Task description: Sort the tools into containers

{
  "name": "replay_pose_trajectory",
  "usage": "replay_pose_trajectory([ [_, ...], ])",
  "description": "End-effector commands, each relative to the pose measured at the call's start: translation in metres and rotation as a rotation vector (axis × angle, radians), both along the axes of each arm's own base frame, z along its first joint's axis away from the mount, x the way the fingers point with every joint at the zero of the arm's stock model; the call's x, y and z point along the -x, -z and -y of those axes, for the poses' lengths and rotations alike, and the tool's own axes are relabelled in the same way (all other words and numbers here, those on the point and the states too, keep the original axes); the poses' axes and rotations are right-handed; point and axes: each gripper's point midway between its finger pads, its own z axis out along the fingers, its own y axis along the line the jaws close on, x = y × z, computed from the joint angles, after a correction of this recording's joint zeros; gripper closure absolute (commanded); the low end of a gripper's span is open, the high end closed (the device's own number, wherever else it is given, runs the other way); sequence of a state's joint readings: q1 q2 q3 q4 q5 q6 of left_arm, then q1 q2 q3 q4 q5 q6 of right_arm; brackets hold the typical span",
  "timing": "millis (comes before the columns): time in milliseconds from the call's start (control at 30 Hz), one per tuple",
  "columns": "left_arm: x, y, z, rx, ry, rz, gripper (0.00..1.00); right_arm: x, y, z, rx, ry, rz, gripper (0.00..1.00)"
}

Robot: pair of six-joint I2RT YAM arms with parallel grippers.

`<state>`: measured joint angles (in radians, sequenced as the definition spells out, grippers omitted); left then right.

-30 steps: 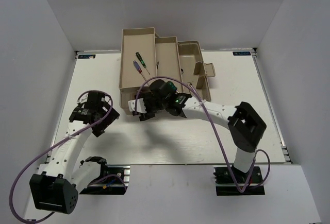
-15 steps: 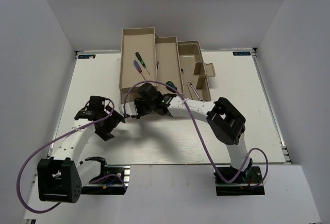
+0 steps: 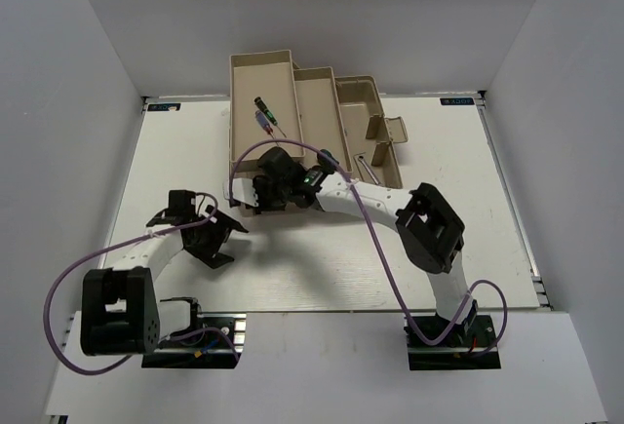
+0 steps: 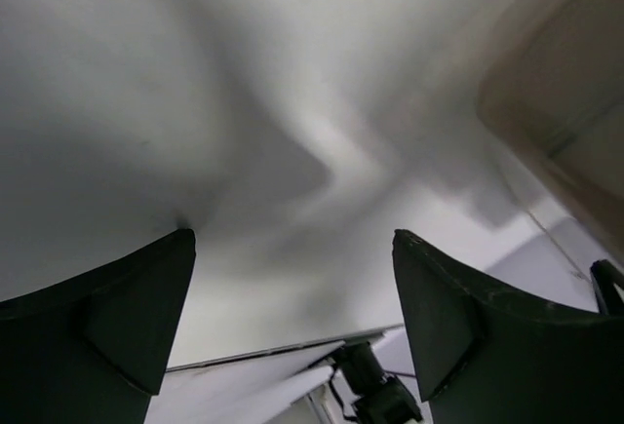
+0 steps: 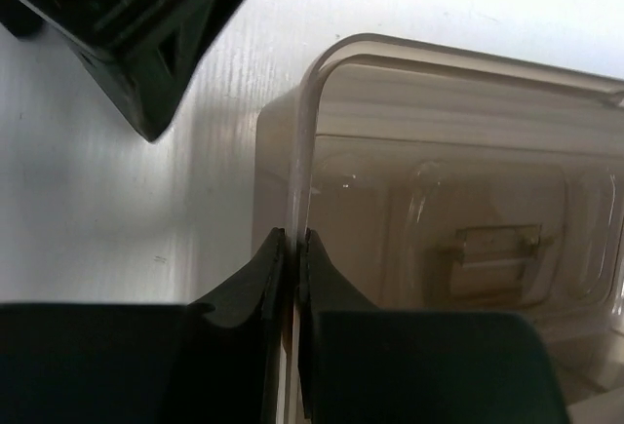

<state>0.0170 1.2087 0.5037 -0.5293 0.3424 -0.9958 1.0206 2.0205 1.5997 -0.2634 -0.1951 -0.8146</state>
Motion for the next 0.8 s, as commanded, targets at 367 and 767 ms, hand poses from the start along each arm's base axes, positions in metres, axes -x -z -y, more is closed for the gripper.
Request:
replay_pose_trajectory([
  [367, -0.046, 0.013, -0.009, 0.081, -0.08, 0.057, 0.18, -0.015, -0.183, 0.012, -0.343, 0.088, 0.206, 1.0],
  [767, -0.139, -0.036, -0.005, 0.156, -0.017, 0.345, 0.34, 0.012, -0.17, 0.033, -0.338, 0.044, 0.098, 1.0],
])
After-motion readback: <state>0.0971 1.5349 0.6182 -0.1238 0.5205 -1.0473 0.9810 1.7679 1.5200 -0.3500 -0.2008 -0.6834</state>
